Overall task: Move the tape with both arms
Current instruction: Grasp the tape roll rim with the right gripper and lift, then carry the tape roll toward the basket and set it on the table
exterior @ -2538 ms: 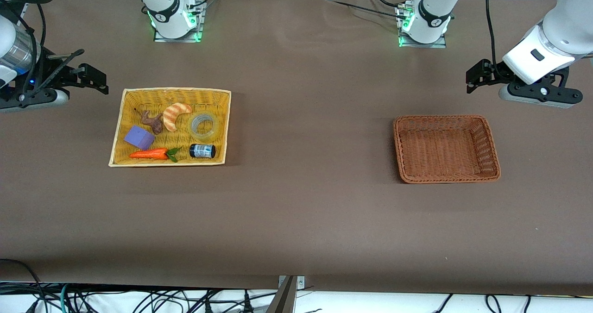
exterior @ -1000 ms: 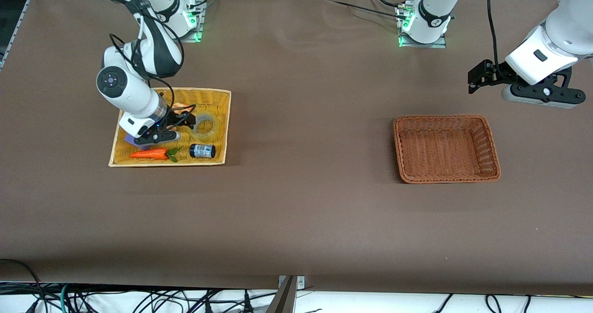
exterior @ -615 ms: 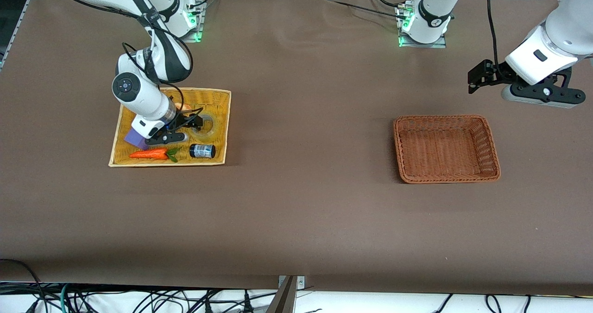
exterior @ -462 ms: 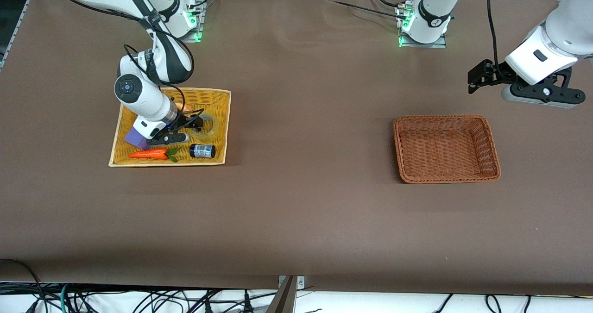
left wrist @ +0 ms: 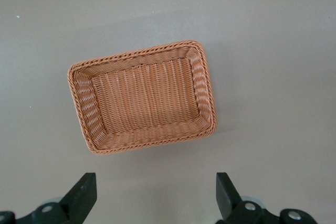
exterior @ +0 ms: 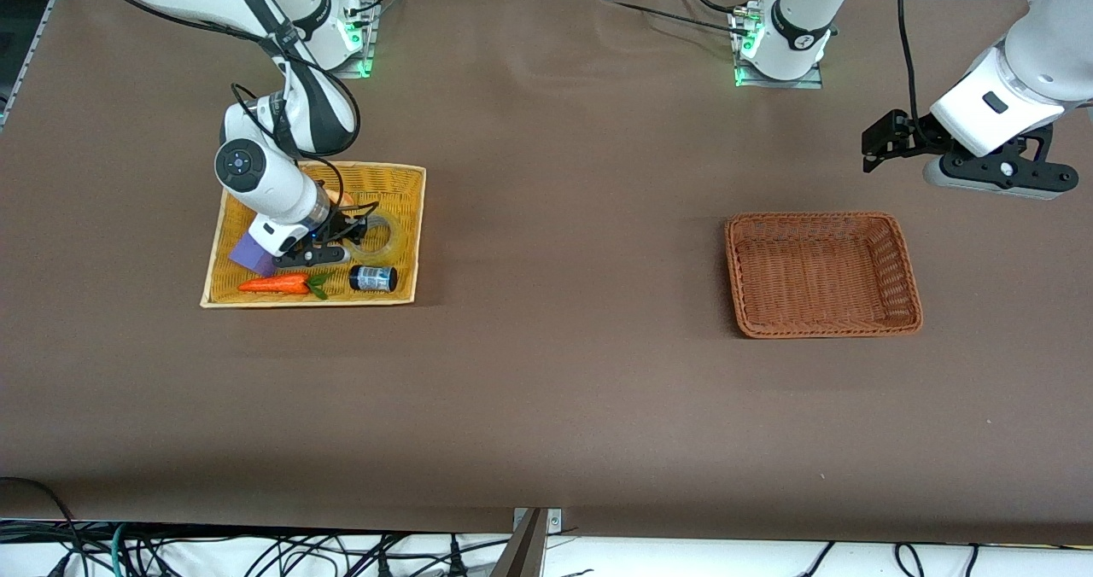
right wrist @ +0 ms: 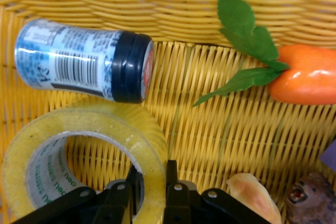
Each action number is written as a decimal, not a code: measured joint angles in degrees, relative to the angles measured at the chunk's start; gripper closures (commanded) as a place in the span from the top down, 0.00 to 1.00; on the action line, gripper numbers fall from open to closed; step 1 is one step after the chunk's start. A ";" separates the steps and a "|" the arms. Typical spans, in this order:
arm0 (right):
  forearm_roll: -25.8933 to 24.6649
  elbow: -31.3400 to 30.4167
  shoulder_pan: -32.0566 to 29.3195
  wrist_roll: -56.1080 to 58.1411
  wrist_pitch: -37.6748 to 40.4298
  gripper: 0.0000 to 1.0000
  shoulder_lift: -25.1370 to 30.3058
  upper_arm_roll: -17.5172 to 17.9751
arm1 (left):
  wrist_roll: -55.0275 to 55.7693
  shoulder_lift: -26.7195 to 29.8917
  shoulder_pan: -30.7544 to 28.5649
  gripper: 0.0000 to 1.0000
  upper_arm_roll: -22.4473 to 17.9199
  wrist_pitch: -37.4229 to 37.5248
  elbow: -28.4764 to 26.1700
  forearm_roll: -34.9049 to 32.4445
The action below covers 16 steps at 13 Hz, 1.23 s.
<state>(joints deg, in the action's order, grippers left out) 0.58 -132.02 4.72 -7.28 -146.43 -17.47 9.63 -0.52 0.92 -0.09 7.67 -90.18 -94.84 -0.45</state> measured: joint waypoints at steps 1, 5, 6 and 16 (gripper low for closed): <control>0.00 0.58 0.00 0.00 0.72 0.00 0.35 0.01 | 0.00 0.00 0.01 1.00 0.02 0.01 0.00 0.00; 0.01 13.41 -0.01 -0.15 21.20 0.00 4.19 1.48 | 0.00 0.00 0.04 1.00 0.05 0.02 0.00 0.00; 0.02 16.87 -0.03 -0.77 25.31 0.00 4.93 2.28 | 0.00 -0.01 0.04 1.00 0.06 0.03 0.00 0.00; 0.66 35.63 21.44 -43.58 23.98 0.00 -10.55 10.87 | 0.00 -0.02 0.05 1.00 0.05 0.12 0.02 0.00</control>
<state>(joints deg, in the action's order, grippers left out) 1.25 -96.39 26.16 -50.87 -122.45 -28.02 20.51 -0.52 0.89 -0.03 7.72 -90.06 -94.83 -0.45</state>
